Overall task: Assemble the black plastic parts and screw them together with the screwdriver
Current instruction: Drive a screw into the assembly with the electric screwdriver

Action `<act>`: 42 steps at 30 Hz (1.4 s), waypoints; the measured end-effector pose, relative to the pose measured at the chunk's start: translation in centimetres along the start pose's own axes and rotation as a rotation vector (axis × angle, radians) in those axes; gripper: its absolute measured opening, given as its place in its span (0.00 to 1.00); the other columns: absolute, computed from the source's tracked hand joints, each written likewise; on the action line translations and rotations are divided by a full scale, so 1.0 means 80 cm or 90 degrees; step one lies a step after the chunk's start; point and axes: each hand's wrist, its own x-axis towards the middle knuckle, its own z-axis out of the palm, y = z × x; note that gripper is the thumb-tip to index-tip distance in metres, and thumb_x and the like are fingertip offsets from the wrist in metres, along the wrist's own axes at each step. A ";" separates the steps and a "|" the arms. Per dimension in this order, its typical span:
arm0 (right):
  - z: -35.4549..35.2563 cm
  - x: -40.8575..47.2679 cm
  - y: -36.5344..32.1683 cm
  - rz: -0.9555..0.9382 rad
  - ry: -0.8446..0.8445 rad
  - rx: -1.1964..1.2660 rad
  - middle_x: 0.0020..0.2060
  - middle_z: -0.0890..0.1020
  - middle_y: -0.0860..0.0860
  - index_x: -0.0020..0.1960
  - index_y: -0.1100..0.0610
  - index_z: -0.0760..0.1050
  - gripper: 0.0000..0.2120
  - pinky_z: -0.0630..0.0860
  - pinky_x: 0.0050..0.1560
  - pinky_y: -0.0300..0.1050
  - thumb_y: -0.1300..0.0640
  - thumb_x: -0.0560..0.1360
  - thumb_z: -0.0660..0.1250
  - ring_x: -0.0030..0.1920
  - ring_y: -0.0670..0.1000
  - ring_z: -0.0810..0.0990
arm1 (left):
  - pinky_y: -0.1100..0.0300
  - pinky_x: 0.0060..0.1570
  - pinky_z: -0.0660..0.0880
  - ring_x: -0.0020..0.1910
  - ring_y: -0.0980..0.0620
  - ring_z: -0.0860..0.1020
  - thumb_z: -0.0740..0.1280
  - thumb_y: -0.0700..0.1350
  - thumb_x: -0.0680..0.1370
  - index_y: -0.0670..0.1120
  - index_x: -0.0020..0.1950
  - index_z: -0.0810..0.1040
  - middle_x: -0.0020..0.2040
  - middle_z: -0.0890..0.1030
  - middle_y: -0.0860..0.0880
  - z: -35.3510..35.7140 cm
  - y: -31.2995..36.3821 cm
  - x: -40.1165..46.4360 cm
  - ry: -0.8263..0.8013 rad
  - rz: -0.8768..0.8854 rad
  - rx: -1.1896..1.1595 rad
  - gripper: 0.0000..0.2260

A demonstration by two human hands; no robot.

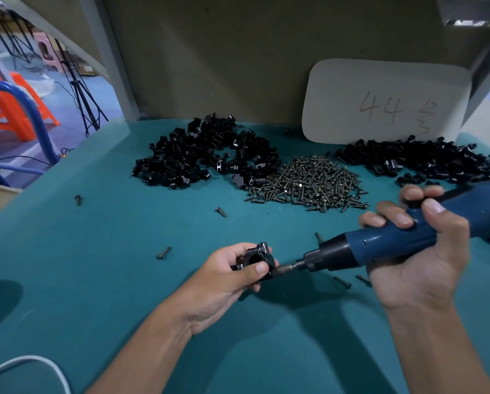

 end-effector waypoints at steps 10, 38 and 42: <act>-0.007 0.005 -0.006 0.020 -0.027 0.003 0.49 0.77 0.43 0.51 0.46 0.76 0.11 0.74 0.43 0.41 0.57 0.75 0.58 0.38 0.43 0.74 | 0.63 0.41 0.74 0.45 0.54 0.79 0.75 0.46 0.72 0.36 0.60 0.79 0.49 0.84 0.45 -0.002 0.001 0.003 -0.007 -0.014 -0.001 0.21; -0.083 0.036 -0.001 0.318 0.389 -0.277 0.60 0.80 0.58 0.65 0.58 0.72 0.19 0.75 0.65 0.52 0.52 0.78 0.70 0.58 0.56 0.81 | 0.66 0.49 0.78 0.49 0.51 0.86 0.81 0.42 0.67 0.47 0.56 0.79 0.49 0.86 0.50 -0.007 -0.008 0.009 0.205 0.199 0.257 0.20; -0.096 0.039 -0.025 0.455 0.339 -0.354 0.56 0.84 0.63 0.64 0.59 0.73 0.18 0.79 0.51 0.51 0.50 0.79 0.68 0.55 0.61 0.85 | 0.66 0.50 0.78 0.49 0.50 0.86 0.81 0.42 0.67 0.47 0.56 0.79 0.50 0.86 0.50 -0.004 -0.009 0.008 0.187 0.210 0.264 0.20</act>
